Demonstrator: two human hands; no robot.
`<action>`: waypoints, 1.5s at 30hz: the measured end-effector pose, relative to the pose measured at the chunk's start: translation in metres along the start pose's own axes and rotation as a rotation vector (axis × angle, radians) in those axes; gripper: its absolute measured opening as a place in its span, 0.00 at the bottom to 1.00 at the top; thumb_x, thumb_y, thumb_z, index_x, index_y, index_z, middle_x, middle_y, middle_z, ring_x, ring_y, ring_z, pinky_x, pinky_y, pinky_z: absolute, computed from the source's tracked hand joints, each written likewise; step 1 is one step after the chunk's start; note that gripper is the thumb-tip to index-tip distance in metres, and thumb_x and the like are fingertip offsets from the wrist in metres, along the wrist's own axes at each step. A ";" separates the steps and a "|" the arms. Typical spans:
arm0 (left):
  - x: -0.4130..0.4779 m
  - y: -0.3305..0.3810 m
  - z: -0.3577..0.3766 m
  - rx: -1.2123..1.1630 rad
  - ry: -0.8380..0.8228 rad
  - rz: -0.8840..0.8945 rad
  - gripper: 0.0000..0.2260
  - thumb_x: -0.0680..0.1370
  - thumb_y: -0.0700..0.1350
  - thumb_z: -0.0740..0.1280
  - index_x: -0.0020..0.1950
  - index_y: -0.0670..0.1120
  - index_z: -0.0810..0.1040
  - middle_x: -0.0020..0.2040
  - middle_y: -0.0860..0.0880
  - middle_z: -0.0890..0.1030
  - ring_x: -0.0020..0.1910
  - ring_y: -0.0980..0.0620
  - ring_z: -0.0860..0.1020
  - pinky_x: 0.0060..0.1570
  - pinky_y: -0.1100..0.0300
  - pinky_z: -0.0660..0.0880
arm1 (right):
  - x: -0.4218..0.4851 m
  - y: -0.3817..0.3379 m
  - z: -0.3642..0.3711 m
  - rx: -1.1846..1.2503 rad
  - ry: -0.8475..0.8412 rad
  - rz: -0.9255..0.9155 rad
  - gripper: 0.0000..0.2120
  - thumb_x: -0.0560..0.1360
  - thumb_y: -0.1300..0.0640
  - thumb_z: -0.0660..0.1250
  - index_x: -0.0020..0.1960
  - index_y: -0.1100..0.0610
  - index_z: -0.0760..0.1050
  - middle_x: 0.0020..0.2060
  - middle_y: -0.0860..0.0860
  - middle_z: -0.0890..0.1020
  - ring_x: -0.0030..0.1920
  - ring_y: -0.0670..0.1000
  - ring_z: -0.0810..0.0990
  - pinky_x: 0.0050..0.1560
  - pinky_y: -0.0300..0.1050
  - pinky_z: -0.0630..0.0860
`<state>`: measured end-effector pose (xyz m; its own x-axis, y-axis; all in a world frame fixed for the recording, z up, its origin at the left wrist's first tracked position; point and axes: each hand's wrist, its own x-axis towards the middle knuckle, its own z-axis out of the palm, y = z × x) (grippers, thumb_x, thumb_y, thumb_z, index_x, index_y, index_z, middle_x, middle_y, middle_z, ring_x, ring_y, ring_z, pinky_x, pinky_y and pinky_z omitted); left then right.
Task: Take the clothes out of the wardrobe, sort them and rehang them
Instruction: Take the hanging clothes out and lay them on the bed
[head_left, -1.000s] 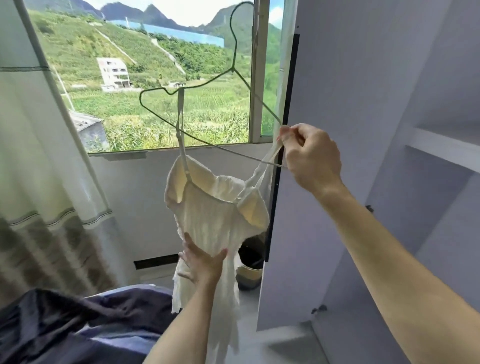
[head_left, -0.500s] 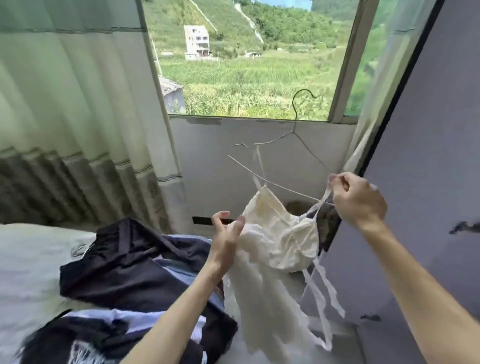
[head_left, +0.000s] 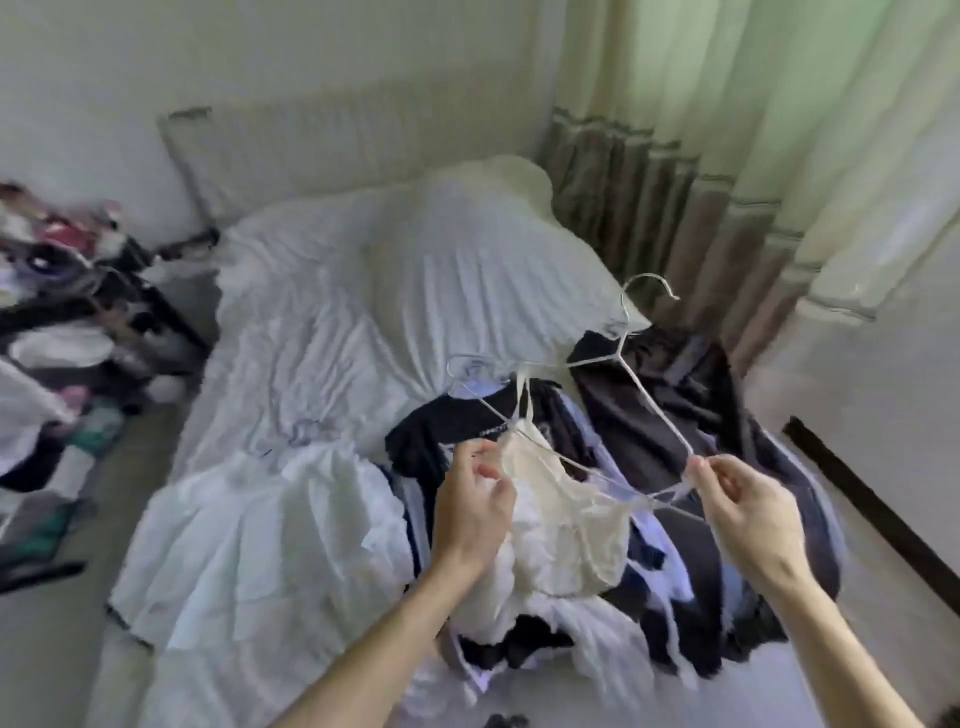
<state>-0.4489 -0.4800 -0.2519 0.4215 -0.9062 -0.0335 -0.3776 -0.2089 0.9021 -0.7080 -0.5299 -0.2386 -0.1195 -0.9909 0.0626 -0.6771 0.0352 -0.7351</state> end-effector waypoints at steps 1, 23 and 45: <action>-0.007 -0.008 -0.018 0.002 0.078 -0.029 0.16 0.76 0.39 0.68 0.55 0.59 0.71 0.45 0.56 0.78 0.49 0.62 0.76 0.43 0.77 0.67 | 0.003 -0.009 0.017 0.003 -0.065 -0.033 0.12 0.79 0.47 0.65 0.39 0.49 0.78 0.27 0.45 0.78 0.33 0.51 0.77 0.38 0.49 0.72; -0.029 -0.083 -0.277 0.013 1.109 -0.168 0.21 0.74 0.35 0.67 0.64 0.51 0.70 0.47 0.53 0.77 0.42 0.58 0.80 0.42 0.66 0.72 | -0.036 -0.234 0.254 0.012 -0.713 -0.530 0.17 0.80 0.43 0.61 0.35 0.49 0.74 0.30 0.47 0.79 0.37 0.54 0.78 0.36 0.47 0.71; 0.219 -0.384 -0.323 0.543 0.336 -0.565 0.29 0.74 0.47 0.71 0.73 0.46 0.68 0.74 0.42 0.67 0.71 0.39 0.66 0.67 0.43 0.67 | 0.068 -0.279 0.563 -0.435 -0.864 -0.220 0.17 0.78 0.43 0.62 0.40 0.54 0.79 0.33 0.48 0.80 0.38 0.53 0.79 0.40 0.49 0.77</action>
<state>0.0546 -0.4799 -0.4671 0.8555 -0.4736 -0.2095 -0.3439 -0.8221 0.4537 -0.1185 -0.6805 -0.4090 0.4938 -0.7297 -0.4729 -0.8490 -0.2872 -0.4435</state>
